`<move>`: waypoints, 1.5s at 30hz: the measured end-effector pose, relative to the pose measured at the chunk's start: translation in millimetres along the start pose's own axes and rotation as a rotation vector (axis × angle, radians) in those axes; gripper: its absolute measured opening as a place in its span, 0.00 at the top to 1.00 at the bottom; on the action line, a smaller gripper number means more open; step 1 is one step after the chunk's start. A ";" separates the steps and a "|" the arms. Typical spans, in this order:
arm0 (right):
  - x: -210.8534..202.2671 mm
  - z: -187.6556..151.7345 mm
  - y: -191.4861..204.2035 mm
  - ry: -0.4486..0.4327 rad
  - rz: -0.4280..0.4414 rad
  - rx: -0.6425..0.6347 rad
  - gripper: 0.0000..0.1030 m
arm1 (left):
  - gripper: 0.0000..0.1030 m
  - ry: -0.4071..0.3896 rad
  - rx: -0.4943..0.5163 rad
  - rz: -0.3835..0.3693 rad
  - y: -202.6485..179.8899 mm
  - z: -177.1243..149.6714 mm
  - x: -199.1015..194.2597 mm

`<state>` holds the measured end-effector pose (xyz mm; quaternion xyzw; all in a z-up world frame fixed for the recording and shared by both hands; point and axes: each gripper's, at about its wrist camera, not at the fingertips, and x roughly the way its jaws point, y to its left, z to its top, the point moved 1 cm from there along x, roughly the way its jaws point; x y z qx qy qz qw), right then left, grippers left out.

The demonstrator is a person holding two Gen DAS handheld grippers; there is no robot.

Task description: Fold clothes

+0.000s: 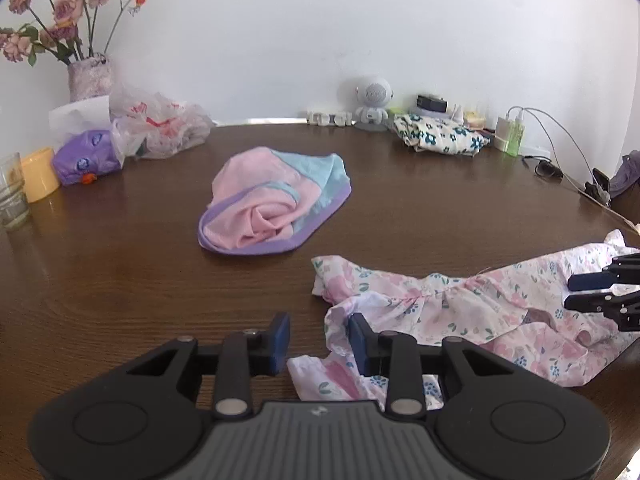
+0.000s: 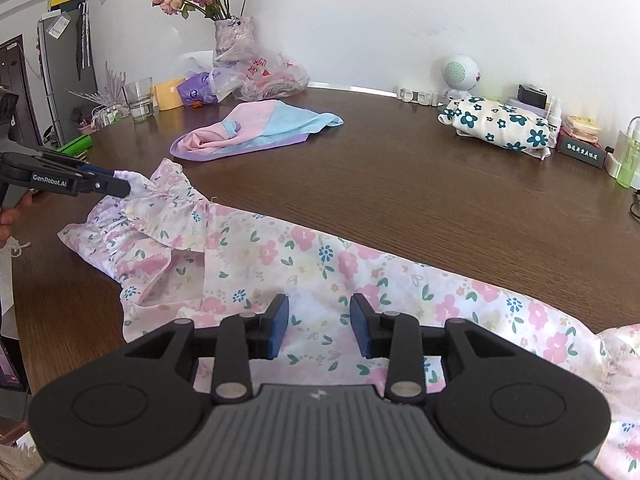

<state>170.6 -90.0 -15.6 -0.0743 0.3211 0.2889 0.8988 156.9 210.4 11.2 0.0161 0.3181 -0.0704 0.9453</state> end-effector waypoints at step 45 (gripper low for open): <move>62.0 49.2 106.4 0.025 0.164 -0.148 0.81 | 0.55 0.037 -0.065 -0.054 4.5 -29.7 -2.1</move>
